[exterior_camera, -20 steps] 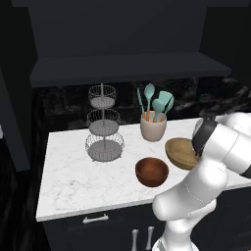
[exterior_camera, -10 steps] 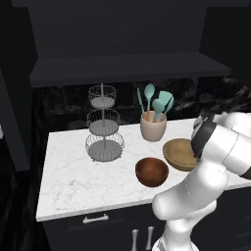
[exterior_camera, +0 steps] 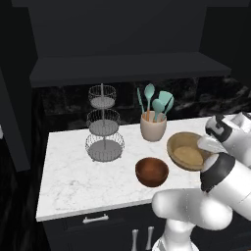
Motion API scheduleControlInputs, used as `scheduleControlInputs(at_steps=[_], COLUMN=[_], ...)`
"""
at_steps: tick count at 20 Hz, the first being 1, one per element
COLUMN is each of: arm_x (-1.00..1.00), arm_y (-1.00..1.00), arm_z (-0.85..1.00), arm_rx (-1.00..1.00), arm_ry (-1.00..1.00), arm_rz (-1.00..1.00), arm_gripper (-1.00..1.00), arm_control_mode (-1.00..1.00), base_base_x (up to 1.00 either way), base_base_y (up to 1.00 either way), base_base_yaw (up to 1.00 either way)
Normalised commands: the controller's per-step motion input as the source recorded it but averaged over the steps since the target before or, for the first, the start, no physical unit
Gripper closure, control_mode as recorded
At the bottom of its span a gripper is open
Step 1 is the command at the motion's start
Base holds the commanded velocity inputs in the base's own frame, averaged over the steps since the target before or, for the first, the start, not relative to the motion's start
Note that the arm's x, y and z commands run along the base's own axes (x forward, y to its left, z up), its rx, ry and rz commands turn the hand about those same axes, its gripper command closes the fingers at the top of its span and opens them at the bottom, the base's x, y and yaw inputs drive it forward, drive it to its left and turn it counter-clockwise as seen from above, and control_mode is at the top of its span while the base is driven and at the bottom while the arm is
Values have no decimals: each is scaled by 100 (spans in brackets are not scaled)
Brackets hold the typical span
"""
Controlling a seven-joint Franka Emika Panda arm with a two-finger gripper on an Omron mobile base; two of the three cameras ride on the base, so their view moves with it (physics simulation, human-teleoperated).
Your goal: Pick up the bowls on the counter and stack them on top of one another in the open cabinet. Place the smaller bowl on top of the larger bowl.
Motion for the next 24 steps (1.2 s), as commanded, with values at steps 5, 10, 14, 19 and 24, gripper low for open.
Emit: scheduleControlInputs(at_steps=[5, 10, 14, 19, 24], arm_x=[-24, -17, -21, -26, -35], arm_y=[7, 18, 6, 6, 19], arm_z=[72, 78, 91, 82, 39], arm_rx=[0, 1, 6, 11, 4], arm_ry=[-8, -1, 1, 4, -13], arm_rz=[-1, -5, -5, -9, -24], arm_gripper=[100, 100, 100, 100, 100], arm_control_mode=[-100, -100, -100, -100, -100], base_base_x=[0, 0, 0, 0, 0], base_base_y=[0, 0, 0, 0, 0], base_base_yaw=[0, 0, 0, 0, 0])
